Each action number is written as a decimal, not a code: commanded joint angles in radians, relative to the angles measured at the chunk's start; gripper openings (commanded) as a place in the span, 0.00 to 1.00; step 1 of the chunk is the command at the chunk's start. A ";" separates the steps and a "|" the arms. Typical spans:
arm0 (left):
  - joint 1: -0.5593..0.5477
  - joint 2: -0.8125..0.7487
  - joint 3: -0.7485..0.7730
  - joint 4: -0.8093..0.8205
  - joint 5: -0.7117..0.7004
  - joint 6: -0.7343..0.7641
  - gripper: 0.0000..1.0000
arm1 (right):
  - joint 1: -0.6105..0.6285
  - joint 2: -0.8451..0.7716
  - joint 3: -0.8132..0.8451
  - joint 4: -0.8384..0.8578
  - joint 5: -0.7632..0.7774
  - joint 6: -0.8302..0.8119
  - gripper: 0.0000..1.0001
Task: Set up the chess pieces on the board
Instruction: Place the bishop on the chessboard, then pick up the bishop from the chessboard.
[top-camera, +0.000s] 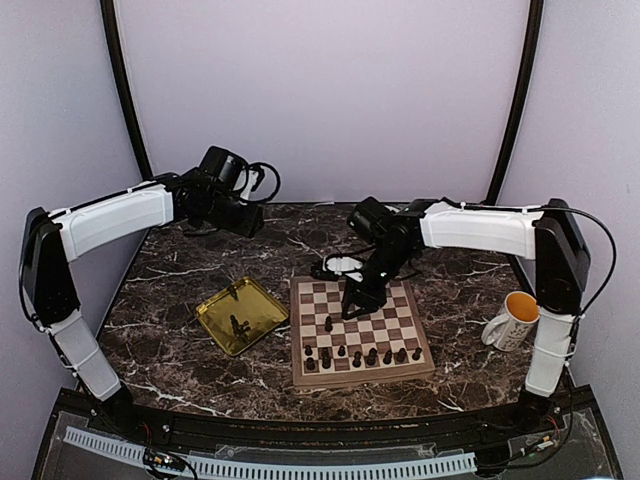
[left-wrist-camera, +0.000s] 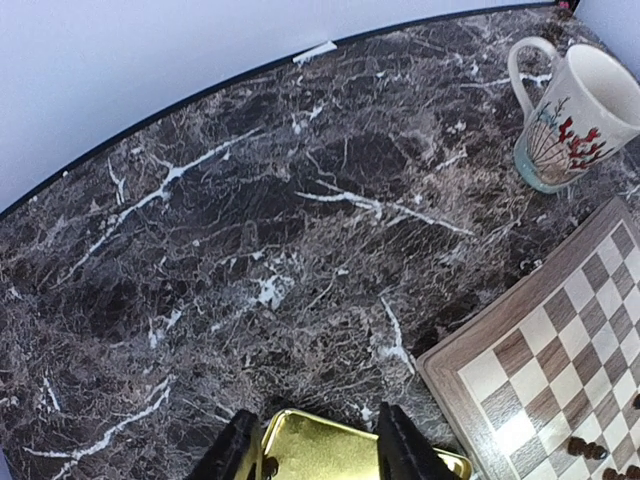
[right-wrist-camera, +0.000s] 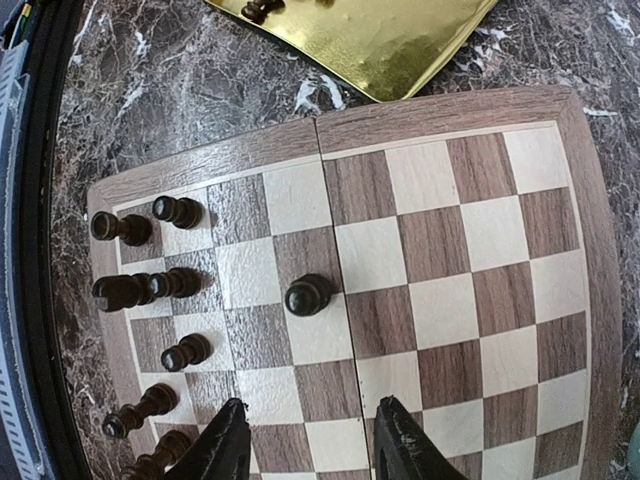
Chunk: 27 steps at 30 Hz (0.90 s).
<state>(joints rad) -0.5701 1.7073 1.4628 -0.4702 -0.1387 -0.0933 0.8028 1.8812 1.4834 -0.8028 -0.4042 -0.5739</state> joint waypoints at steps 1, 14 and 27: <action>0.009 -0.072 -0.012 0.072 0.005 -0.022 0.41 | 0.039 0.058 0.083 -0.024 0.046 0.022 0.43; 0.021 -0.086 -0.014 0.055 0.024 -0.040 0.42 | 0.085 0.186 0.183 -0.056 0.045 0.022 0.38; 0.023 -0.064 -0.007 0.042 0.047 -0.043 0.42 | 0.098 0.215 0.208 -0.055 0.056 0.043 0.18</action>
<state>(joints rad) -0.5529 1.6665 1.4612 -0.4198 -0.1081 -0.1257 0.8883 2.0727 1.6547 -0.8505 -0.3607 -0.5480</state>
